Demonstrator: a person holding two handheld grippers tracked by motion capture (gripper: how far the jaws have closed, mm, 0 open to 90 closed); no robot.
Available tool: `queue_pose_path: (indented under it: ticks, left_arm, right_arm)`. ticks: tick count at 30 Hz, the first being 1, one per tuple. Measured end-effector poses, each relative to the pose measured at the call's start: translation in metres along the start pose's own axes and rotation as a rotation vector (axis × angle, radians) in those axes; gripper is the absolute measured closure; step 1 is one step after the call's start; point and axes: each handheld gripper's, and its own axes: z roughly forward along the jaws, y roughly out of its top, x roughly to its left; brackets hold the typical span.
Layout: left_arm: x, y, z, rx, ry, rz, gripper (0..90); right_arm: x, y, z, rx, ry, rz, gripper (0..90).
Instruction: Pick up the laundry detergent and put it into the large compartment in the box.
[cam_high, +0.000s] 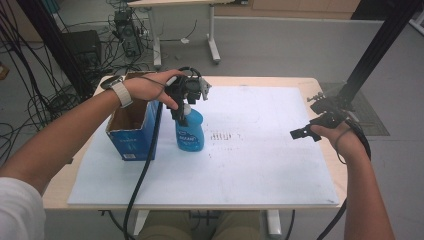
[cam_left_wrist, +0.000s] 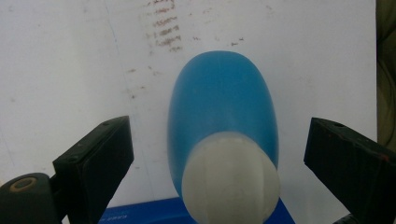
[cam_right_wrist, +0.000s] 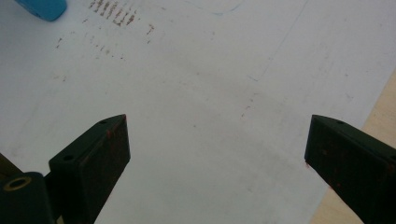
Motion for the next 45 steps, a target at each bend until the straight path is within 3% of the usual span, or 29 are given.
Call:
queue_pose_path:
  ticks: [45]
  left_arm:
    - [-0.0018,-0.0034,-0.0030,-0.011,0.006,-0.005,9.1]
  right_arm:
    - [0.0003,-0.0003,-0.0017,-0.004,0.000,-0.002,6.7]
